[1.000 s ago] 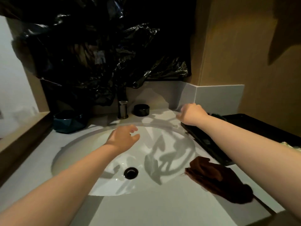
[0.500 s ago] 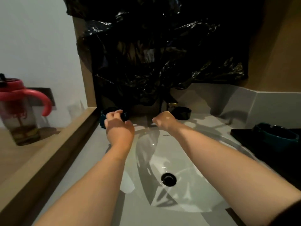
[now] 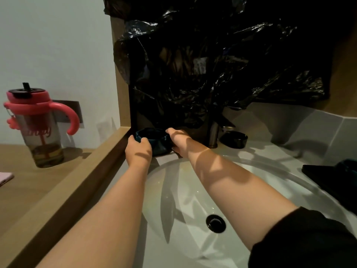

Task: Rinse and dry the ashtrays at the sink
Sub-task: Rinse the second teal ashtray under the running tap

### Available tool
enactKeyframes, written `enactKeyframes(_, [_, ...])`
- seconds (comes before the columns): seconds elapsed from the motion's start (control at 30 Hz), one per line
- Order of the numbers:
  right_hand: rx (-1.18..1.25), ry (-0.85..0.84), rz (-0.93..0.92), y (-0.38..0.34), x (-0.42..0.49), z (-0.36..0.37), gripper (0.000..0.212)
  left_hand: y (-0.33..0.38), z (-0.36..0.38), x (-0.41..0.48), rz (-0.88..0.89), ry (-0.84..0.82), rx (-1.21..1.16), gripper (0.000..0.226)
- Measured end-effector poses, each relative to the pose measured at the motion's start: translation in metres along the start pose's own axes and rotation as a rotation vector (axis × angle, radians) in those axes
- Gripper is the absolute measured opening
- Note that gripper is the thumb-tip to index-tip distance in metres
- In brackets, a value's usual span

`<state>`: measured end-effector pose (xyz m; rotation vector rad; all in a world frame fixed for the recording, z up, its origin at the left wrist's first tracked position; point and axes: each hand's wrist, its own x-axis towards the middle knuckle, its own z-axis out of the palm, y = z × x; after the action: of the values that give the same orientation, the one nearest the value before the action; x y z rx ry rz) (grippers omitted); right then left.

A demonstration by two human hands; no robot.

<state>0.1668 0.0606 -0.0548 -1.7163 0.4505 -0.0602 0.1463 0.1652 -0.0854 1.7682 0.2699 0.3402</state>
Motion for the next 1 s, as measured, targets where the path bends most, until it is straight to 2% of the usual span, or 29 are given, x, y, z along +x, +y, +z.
enactKeyframes(0.13, [-0.022, 0.025, -0.002, -0.003, 0.003, 0.011, 0.049, -0.003, 0.007, 0.001, 0.004, 0.015, 0.035, 0.056])
enactKeyframes(0.3, [-0.048, 0.057, -0.009, 0.002, 0.004, 0.007, 0.039, -0.005, 0.011, 0.007, -0.04, 0.024, 0.048, 0.055])
enactKeyframes(0.57, [-0.052, 0.184, -0.103, 0.003, -0.004, -0.013, 0.043, 0.008, 0.014, -0.006, -0.084, -0.04, 0.048, 0.049])
enactKeyframes(0.63, [-0.029, 0.2, -0.086, 0.004, -0.009, -0.022, 0.05, 0.014, 0.012, -0.008, -0.124, -0.091, 0.044, 0.043])
enactKeyframes(0.7, [-0.029, 0.182, -0.083, 0.008, -0.014, -0.033, 0.048, 0.024, 0.008, -0.014, -0.221, -0.169, -0.021, 0.04])
enactKeyframes(0.8, [-0.017, 0.113, -0.094, 0.019, -0.03, -0.056, 0.02, 0.038, 0.005, -0.026, -0.311, -0.288, -0.022, 0.04])
enactKeyframes(0.83, [0.016, 0.105, -0.084, 0.023, -0.035, -0.064, 0.018, 0.041, 0.005, -0.03, -0.318, -0.325, -0.003, 0.039])
enactKeyframes(1.0, [0.122, 0.159, 0.014, 0.041, -0.059, -0.096, 0.033, 0.04, 0.01, -0.065, -0.29, -0.543, 0.044, 0.024])
